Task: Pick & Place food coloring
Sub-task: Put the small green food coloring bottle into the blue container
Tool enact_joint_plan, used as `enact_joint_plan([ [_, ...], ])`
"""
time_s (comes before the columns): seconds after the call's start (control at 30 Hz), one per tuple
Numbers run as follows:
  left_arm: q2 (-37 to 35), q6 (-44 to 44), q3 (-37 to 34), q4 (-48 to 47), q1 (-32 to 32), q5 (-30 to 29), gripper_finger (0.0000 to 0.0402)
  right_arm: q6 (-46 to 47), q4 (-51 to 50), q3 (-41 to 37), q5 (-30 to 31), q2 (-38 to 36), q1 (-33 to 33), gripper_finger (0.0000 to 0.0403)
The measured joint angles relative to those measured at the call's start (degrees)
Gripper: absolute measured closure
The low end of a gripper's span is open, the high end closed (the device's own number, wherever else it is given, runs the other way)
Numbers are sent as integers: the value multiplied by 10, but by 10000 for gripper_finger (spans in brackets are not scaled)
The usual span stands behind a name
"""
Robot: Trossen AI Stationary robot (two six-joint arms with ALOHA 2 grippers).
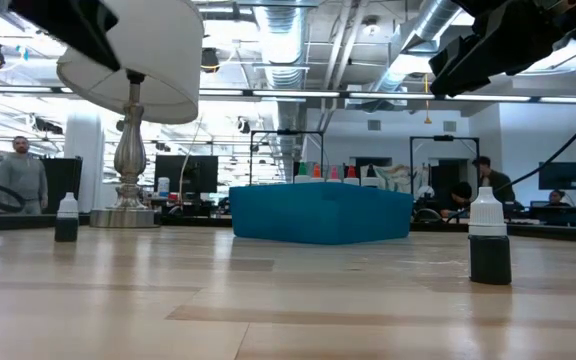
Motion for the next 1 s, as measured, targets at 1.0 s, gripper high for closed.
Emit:
enact_joint_plan([
  [1.0, -72, -146, -305, 269, -89, -61, 276, -8, 0, 0, 0, 0, 0, 283],
])
